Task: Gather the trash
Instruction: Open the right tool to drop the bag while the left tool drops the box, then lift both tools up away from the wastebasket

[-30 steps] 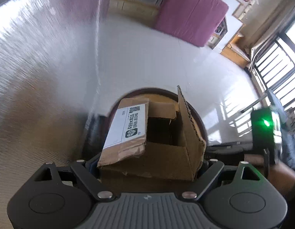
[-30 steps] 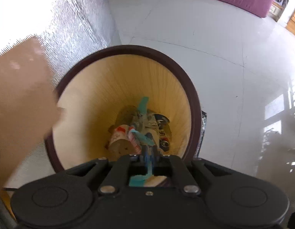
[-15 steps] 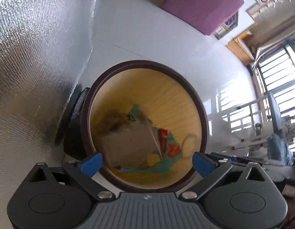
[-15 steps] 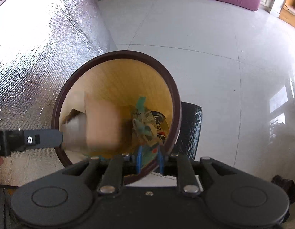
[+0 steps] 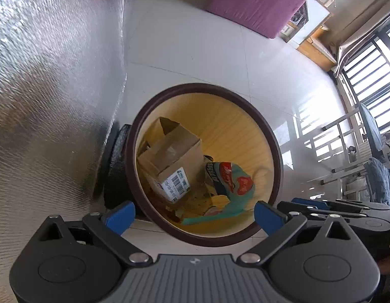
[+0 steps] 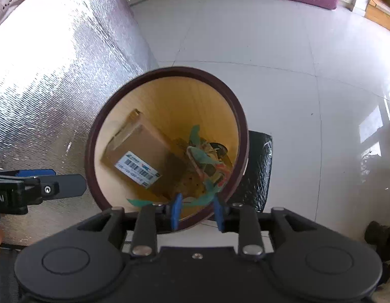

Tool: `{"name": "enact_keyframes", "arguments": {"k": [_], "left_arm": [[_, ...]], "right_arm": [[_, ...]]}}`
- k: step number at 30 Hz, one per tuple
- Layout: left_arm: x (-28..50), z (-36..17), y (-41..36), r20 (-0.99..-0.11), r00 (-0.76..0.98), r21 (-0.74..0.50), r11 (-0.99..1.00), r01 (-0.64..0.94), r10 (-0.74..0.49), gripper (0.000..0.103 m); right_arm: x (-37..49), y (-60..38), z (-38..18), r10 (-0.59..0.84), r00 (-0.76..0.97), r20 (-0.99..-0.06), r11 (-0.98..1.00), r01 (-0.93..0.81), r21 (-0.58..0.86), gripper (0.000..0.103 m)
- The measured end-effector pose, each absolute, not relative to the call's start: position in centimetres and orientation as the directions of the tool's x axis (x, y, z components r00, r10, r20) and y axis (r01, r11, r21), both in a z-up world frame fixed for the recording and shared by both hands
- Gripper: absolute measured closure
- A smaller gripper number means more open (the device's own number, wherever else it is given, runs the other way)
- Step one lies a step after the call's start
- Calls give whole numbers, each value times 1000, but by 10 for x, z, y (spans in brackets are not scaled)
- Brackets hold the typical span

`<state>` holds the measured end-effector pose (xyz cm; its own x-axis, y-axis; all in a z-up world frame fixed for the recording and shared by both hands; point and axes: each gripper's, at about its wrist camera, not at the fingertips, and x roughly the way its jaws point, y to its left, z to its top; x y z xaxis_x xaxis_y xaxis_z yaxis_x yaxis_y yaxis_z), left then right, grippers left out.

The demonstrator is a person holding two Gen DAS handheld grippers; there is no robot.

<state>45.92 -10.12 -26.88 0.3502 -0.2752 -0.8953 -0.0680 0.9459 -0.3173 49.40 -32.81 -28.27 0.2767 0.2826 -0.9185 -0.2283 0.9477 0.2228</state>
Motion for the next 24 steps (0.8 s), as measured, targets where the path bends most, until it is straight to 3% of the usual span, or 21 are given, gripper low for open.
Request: {"name": "enact_keyframes", "arguments": {"k": [5, 24], "left_arm": [[452, -250, -99, -890, 371, -298, 954, -34, -265, 3], [399, -161, -94, -840, 481, -241, 967, 87, -253, 0]], "right_arm": [[479, -329, -260, 278, 324, -904, 953, -208, 219, 57], [409, -336, -162, 200, 466, -862, 980, -80, 184, 43]]}}
